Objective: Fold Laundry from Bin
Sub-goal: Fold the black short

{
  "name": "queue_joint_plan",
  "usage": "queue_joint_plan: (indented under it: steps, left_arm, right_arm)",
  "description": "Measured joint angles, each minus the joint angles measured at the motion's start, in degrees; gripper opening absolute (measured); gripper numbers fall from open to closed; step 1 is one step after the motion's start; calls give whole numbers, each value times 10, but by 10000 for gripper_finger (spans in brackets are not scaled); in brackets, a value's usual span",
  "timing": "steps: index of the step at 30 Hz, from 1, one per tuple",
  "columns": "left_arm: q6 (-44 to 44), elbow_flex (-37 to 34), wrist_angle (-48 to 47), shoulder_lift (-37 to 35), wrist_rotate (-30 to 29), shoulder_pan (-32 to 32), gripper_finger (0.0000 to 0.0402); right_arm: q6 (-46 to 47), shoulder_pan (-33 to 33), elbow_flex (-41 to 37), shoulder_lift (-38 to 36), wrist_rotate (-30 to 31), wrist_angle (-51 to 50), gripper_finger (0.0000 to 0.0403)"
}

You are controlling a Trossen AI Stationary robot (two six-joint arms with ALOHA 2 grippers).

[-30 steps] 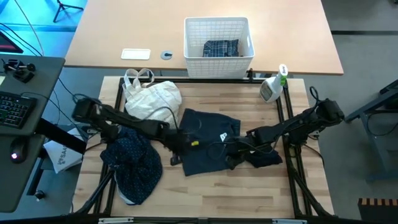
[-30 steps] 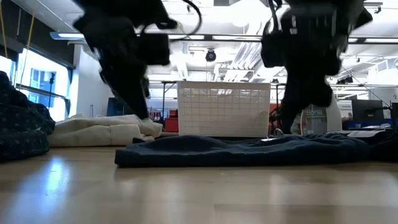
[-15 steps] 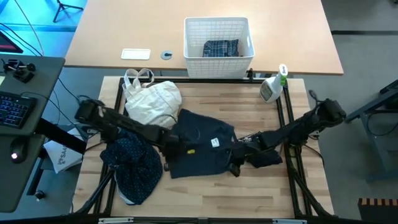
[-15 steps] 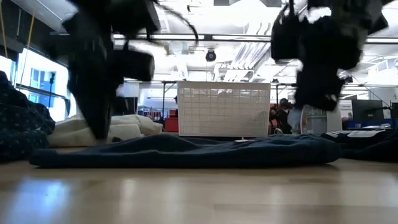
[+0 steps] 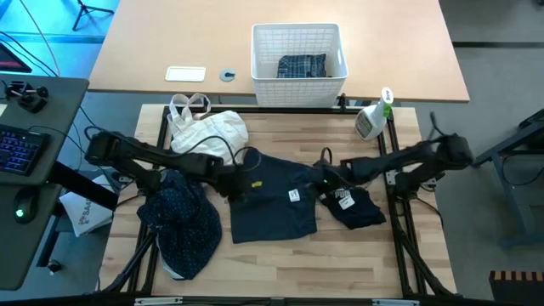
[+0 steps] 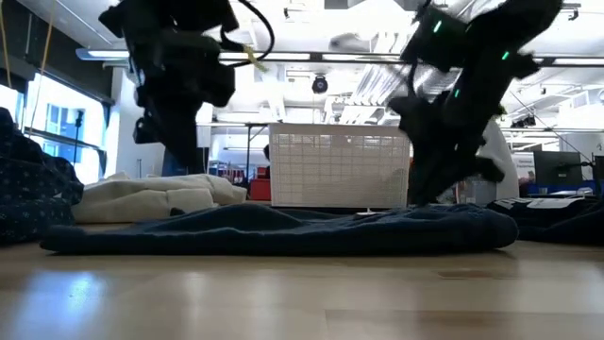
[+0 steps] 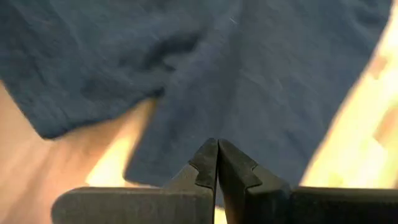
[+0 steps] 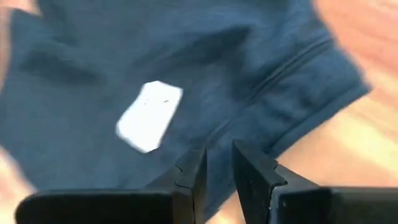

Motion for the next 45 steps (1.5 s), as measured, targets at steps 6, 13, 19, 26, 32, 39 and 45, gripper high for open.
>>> queue_joint_plan:
  steps: [6, 13, 19, 26, 32, 39, 45]
  left_arm:
    - [-7, 0, 17, 6, -53, -1, 0]
    - [0, 0, 16, 6, -55, -10, 0]
    - [83, 0, 37, 6, -29, -14, 7]
    - [254, 0, 103, 6, 38, -49, 72]
    - [347, 0, 144, 21, 30, -95, 139]
    - [284, 0, 148, 72, 27, -114, 165]
    - [293, 0, 150, 69, 25, -141, 150]
  right_arm:
    - [-57, -97, 13, 42, 38, -72, 68]
    - [-122, -105, 36, -46, 18, -74, 68]
    - [-228, -12, 35, -103, -13, -75, 70]
    - [-495, 136, 33, -98, -93, -96, 126]
    - [-672, 217, 32, -55, 43, -152, 181]
    - [-685, 224, 34, 46, 47, -116, 156]
    - [-576, 210, 75, 66, 71, -142, 26]
